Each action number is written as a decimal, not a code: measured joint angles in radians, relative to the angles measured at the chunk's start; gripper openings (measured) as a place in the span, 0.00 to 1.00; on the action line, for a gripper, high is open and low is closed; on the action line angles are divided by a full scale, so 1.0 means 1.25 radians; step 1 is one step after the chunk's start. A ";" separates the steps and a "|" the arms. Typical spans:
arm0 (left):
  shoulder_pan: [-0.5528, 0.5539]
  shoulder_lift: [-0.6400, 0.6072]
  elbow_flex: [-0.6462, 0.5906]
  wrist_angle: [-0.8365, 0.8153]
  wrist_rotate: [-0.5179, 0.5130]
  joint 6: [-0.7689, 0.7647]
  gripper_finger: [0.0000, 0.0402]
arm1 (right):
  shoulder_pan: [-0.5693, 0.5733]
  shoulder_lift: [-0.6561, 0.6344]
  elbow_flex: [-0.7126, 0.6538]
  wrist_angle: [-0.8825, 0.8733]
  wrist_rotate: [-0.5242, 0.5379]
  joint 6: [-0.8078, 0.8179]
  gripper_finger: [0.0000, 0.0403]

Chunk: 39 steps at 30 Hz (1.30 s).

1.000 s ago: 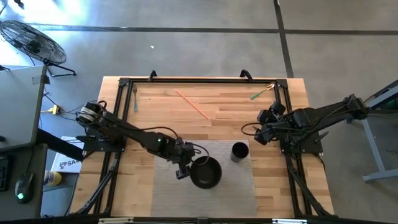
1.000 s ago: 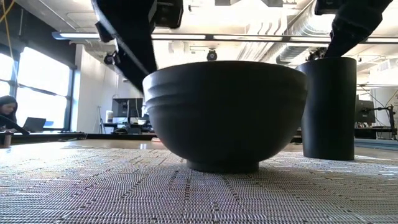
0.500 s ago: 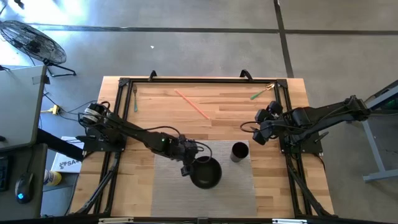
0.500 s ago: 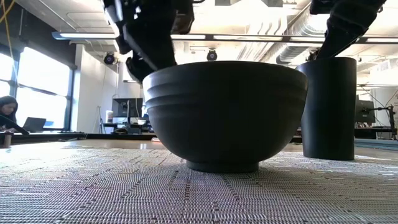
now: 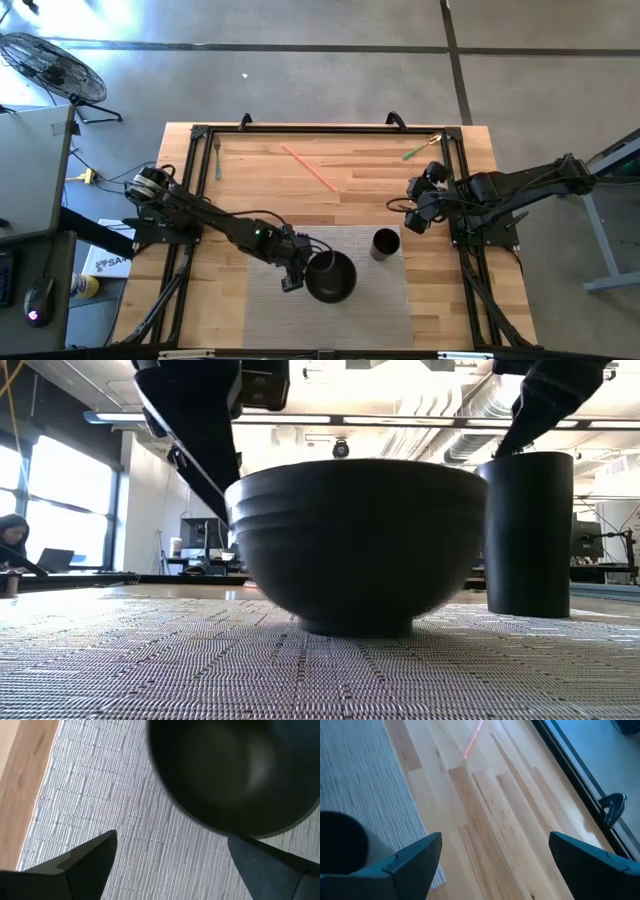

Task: Pick & Place Utensil
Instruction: Adjust the black bowl on the table mat, then put the green spoon into the black bowl

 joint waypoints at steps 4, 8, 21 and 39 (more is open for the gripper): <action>0.000 -0.012 -0.001 -0.023 -0.001 0.000 0.93 | -0.032 0.000 0.000 0.020 0.000 0.054 0.90; 0.000 -0.032 -0.001 -0.059 -0.023 0.004 0.93 | -0.088 0.000 0.000 0.007 0.011 0.209 0.90; -0.025 -0.089 -0.001 -0.129 -0.474 0.000 0.93 | -0.360 0.046 -0.169 0.276 0.019 0.491 0.90; -0.021 -0.089 -0.001 -0.139 -0.405 0.007 0.93 | -0.758 0.428 -0.155 0.436 0.048 0.599 0.90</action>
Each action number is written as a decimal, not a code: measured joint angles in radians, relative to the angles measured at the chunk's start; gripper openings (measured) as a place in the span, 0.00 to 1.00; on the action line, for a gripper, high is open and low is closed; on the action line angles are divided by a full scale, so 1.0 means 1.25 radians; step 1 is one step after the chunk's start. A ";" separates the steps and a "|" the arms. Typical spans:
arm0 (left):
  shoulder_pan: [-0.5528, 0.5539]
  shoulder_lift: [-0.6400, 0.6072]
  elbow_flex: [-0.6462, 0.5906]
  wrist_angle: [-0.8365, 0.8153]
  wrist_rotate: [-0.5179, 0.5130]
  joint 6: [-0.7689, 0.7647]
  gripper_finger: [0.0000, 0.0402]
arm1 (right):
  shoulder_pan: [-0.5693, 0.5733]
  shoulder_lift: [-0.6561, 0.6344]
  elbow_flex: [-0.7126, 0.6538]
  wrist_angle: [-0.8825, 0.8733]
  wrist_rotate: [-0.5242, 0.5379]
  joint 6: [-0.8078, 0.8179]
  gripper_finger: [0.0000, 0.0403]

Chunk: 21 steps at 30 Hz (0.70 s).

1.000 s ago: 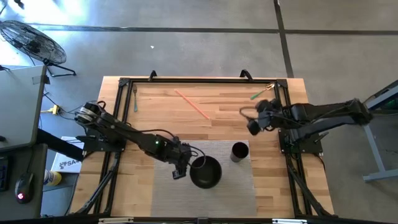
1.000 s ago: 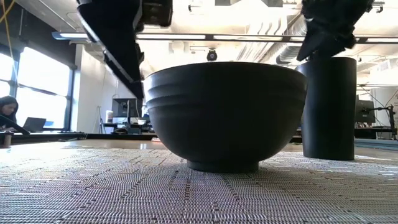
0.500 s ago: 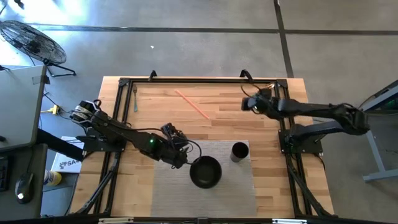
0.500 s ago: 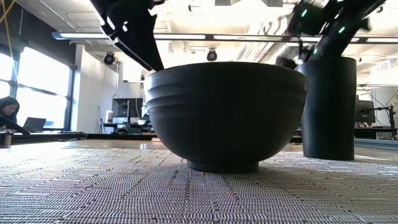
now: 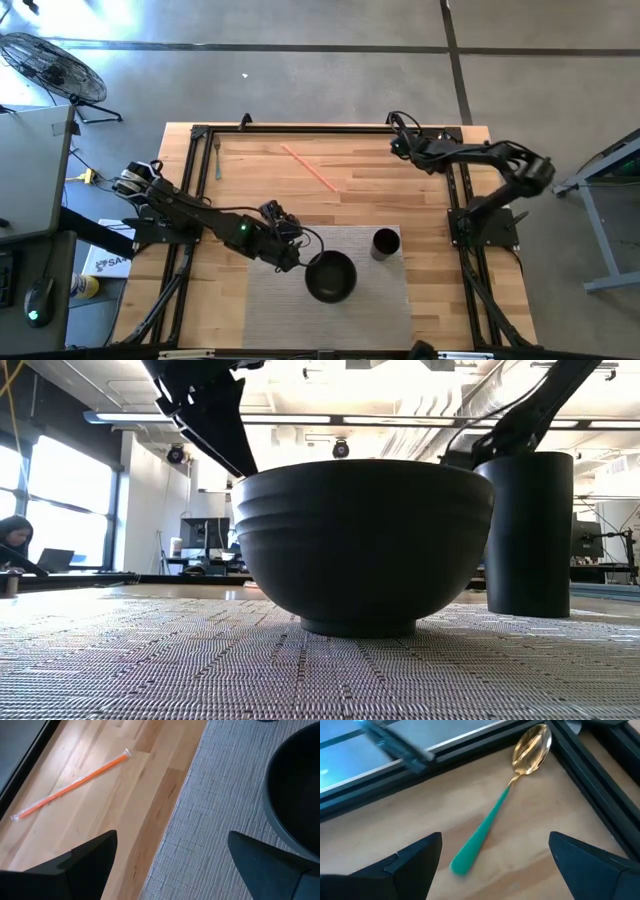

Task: Pick & Place Utensil
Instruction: Put the green spoon into the black bowl

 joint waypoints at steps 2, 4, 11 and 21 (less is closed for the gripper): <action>0.000 0.000 0.000 0.000 0.004 0.000 0.93 | -0.013 0.029 0.000 0.035 0.009 -0.001 0.90; 0.000 0.000 0.000 0.000 0.009 0.000 0.93 | -0.025 0.059 0.000 0.087 0.021 -0.020 0.89; 0.000 0.000 0.000 0.000 0.012 0.000 0.93 | -0.042 0.136 0.020 0.120 0.064 -0.017 0.80; 0.000 0.000 0.000 0.001 0.013 -0.002 0.93 | -0.064 0.185 0.074 0.056 0.039 -0.041 0.55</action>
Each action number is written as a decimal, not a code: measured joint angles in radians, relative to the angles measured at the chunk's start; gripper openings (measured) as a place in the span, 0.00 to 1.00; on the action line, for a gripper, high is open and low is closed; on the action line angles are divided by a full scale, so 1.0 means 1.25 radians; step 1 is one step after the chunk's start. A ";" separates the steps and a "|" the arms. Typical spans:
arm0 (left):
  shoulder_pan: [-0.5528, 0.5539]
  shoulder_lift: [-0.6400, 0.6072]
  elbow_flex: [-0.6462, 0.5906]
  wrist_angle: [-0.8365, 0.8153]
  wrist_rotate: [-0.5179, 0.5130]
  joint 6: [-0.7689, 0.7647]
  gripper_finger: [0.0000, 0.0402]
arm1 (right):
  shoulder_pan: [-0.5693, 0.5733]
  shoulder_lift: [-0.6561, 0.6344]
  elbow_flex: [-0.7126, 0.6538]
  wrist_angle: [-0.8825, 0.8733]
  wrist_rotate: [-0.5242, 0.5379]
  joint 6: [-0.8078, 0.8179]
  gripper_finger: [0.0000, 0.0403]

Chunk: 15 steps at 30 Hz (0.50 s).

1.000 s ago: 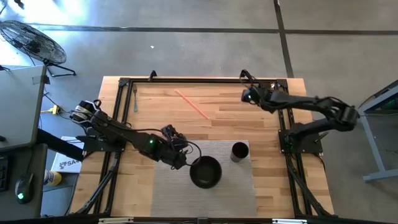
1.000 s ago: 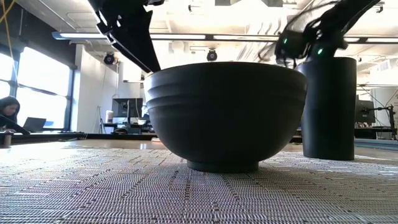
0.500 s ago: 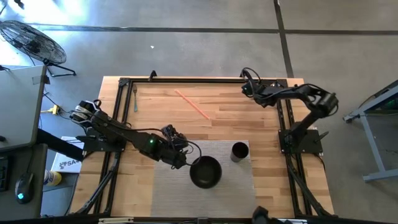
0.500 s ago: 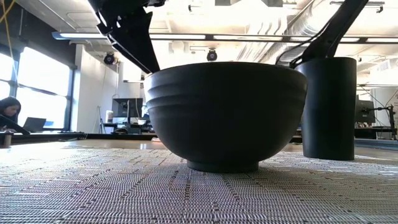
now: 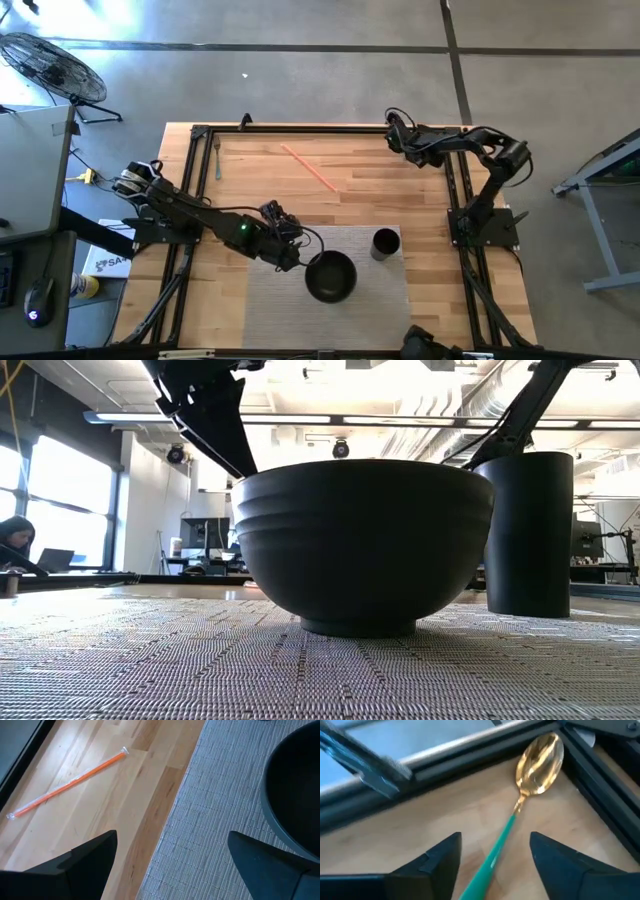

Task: Pick & Place Utensil
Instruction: Put the green spoon into the black bowl

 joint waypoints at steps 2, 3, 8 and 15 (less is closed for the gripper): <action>0.000 0.000 0.000 0.000 0.008 -0.002 0.93 | 0.000 0.008 0.012 -0.022 -0.020 0.010 0.50; 0.000 0.000 0.000 0.000 0.011 -0.002 0.93 | 0.000 0.011 0.015 -0.032 -0.033 0.023 0.47; 0.000 0.000 0.000 0.000 0.010 -0.002 0.93 | 0.009 0.030 0.018 -0.035 -0.068 0.115 0.35; 0.000 0.000 0.000 -0.007 0.027 -0.002 0.93 | 0.032 0.034 0.016 -0.028 -0.065 0.112 0.25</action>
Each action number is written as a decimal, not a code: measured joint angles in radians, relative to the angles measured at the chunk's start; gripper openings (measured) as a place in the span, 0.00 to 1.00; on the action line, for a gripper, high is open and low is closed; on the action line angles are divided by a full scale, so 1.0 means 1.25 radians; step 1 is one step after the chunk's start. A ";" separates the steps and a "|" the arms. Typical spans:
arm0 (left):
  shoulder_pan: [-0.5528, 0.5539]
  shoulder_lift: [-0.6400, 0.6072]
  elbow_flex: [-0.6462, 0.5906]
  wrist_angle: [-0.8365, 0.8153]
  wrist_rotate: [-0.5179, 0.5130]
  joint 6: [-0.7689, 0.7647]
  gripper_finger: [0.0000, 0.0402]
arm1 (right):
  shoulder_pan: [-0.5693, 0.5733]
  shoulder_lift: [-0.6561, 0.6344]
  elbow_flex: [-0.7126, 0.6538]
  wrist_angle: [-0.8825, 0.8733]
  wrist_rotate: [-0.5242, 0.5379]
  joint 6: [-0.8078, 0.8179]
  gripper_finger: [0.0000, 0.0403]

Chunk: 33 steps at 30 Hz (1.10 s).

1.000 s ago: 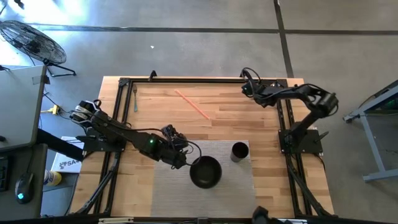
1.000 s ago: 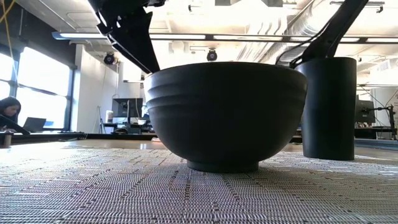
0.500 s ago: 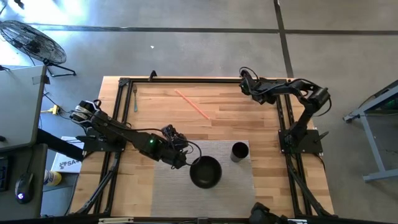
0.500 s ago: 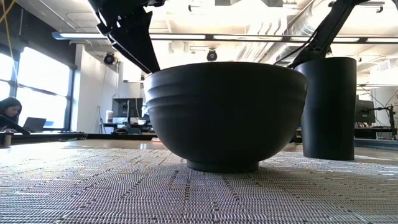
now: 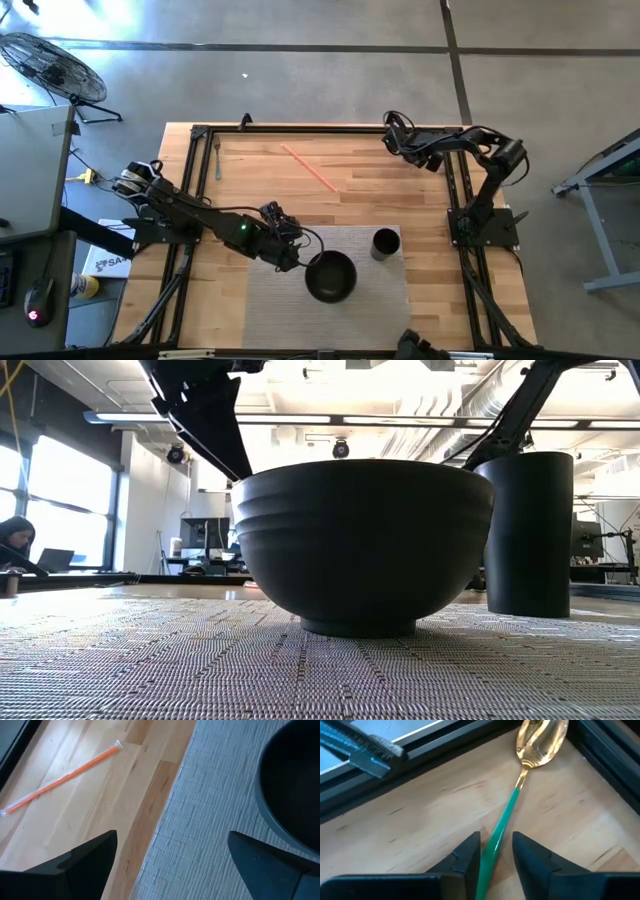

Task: Pick & Place Utensil
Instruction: Put the green spoon into the black bowl

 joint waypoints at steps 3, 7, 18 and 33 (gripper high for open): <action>0.000 0.000 0.000 0.000 0.002 0.000 0.93 | 0.000 -0.002 0.000 -0.013 -0.013 -0.008 0.19; 0.000 0.000 0.000 0.000 0.002 -0.011 0.93 | 0.001 -0.003 0.002 -0.061 -0.022 -0.007 0.10; -0.022 0.000 0.000 -0.001 0.003 -0.007 0.93 | 0.041 -0.069 -0.006 -0.277 -0.055 -0.065 0.04; -0.038 0.000 0.000 -0.001 0.008 -0.030 0.93 | 0.136 -0.262 -0.161 -0.202 -0.180 -0.117 0.01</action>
